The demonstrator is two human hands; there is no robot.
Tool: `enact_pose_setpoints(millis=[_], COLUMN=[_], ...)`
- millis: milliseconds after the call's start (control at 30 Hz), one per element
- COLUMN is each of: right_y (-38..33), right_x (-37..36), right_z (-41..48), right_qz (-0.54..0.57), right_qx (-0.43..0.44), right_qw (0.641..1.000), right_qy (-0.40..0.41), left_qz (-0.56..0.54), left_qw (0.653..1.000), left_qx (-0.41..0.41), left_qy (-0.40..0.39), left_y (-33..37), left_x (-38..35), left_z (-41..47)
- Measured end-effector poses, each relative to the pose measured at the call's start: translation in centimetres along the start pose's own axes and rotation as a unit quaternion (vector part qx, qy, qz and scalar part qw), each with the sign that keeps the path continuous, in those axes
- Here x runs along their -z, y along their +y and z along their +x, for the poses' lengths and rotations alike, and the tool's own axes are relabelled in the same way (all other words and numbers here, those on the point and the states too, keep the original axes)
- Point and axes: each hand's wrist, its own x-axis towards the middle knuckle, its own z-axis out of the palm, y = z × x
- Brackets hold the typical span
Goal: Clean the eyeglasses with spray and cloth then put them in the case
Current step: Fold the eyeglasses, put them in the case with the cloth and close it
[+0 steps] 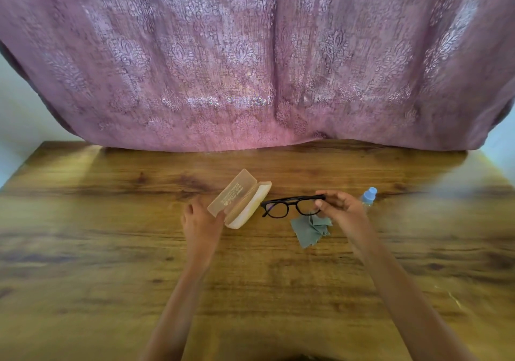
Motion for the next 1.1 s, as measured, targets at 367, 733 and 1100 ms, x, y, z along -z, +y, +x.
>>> enact_pose_setpoints(millis=[367,733,1100], right_y=[-0.1,0.2,1.2], right_x=[-0.9,-3.7,-6.5], right_z=[1.2,3.2,2.9], right_qz=[0.011,-0.022,-0.167], right_qx=[-0.02,-0.076,-0.039], right_qw=[1.0,0.997,0.985], right_qy=[-0.014,0.021,0.037], left_qz=[-0.05,-0.068,-0.081], left_qw=[0.999,0.983,0.976], left_qx=[-0.012,-0.169,-0.204], left_qy=[-0.015,0.01,0.018], left_y=[-0.4,2.0,2.0], left_x=[-1.3,-2.6,-3.1], left_z=[2.7,3.8,3.7])
